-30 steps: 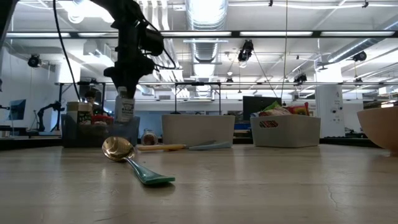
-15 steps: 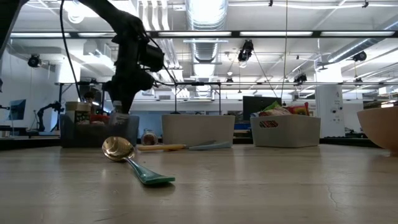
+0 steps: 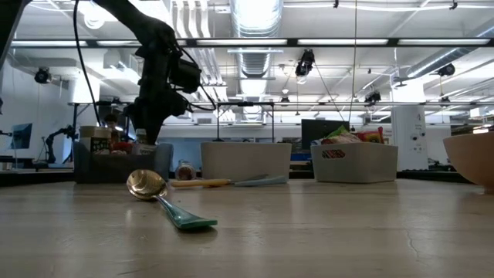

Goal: Pick & Place Food Item
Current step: Put the white seasoning bottle into the black bin, then put the green spoon into the right gray bin

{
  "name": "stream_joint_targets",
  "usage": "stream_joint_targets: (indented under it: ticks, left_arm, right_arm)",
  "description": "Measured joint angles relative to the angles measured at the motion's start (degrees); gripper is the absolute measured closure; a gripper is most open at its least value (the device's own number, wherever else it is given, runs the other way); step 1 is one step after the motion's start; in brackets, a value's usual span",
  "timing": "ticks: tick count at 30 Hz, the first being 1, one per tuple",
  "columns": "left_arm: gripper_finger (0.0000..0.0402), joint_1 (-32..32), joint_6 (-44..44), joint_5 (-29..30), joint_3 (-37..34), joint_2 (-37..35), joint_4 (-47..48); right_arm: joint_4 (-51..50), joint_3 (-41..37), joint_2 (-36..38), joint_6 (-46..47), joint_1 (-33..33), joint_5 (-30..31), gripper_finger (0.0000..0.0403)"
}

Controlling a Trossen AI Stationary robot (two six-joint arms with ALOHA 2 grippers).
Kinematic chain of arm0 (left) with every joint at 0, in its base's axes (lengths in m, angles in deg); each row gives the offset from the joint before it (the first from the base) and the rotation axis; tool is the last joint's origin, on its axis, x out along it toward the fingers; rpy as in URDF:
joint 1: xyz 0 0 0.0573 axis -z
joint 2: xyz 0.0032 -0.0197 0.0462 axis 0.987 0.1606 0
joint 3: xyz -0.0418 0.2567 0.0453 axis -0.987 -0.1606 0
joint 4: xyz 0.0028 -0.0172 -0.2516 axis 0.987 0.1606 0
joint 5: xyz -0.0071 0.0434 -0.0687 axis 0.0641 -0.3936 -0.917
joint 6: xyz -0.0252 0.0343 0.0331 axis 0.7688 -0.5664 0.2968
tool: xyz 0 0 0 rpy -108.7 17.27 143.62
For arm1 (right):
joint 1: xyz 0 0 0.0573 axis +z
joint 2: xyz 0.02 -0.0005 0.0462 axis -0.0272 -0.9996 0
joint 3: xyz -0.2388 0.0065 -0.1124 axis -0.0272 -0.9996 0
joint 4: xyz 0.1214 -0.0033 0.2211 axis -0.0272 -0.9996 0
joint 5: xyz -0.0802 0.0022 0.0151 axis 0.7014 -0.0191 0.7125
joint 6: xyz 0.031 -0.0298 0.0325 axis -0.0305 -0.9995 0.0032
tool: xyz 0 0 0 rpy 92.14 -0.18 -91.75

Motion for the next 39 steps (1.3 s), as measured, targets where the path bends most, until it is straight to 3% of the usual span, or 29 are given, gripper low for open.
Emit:
stream_joint_targets:
  ticks: [2,8,12,28,39]
  left_arm:
    - [0.0199,0.00,-0.01,-0.01,-0.03,-0.01,-0.04]
    - [0.0094,0.07,-1.28,-0.31,-0.25,0.08,0.02]
    - [0.0062,0.01,-1.29,-0.22,-0.25,0.07,0.01]
    - [0.0051,0.00,-1.48,2.40,3.60,-0.81,6.75]
    - [0.0051,5.28,-7.08,2.14,5.43,-12.70,7.14]
  right_arm:
    - [0.02,0.00,0.00,0.02,0.00,0.02,0.0025]
    - [0.02,0.00,0.00,0.02,0.00,0.00,0.0025]
    - [0.02,0.00,0.00,0.02,0.00,0.00,0.0025]
    - [0.01,0.00,0.00,0.00,0.00,0.01,0.0025]
    - [-0.09,0.00,0.00,1.92,0.00,0.02,0.0025]
